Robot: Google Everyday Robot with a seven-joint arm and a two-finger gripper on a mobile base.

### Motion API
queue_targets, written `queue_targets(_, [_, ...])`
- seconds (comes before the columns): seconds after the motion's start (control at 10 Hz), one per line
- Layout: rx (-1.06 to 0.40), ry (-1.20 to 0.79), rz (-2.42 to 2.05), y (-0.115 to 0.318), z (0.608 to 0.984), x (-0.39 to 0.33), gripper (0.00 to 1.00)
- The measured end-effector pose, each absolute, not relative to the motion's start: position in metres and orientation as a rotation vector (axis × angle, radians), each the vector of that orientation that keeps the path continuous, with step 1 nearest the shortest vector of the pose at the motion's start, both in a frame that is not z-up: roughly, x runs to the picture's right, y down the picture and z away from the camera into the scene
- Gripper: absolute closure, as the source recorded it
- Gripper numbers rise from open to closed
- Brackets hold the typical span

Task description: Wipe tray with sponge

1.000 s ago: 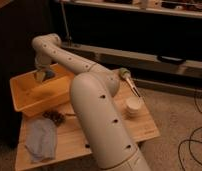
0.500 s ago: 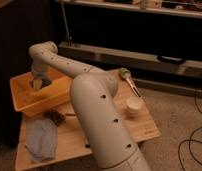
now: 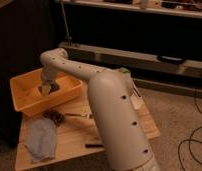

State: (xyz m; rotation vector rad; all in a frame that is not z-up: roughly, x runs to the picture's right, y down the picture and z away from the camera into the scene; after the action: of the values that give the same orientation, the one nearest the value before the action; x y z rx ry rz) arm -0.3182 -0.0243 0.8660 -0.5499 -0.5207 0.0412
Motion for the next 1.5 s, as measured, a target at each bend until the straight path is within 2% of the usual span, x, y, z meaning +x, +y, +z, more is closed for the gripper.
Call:
queue_targets(0.2, [-0.560, -0.507, 0.107, -0.032, 0.887, -0.306, 1.00])
queue_targets(0.5, [-0.553, -0.470, 0.218, -0.071, 0.926, -0.276, 1.00])
queue_targets(0.8, [-0.536, -0.450, 0.246, -0.103, 0.944, -0.266, 1.00])
queue_targets(1.1, [-0.510, -0.469, 0.224, -0.122, 0.934, -0.281, 1.00])
queue_targets(1.5, [-0.464, -0.563, 0.145, -0.102, 0.874, -0.311, 1.00])
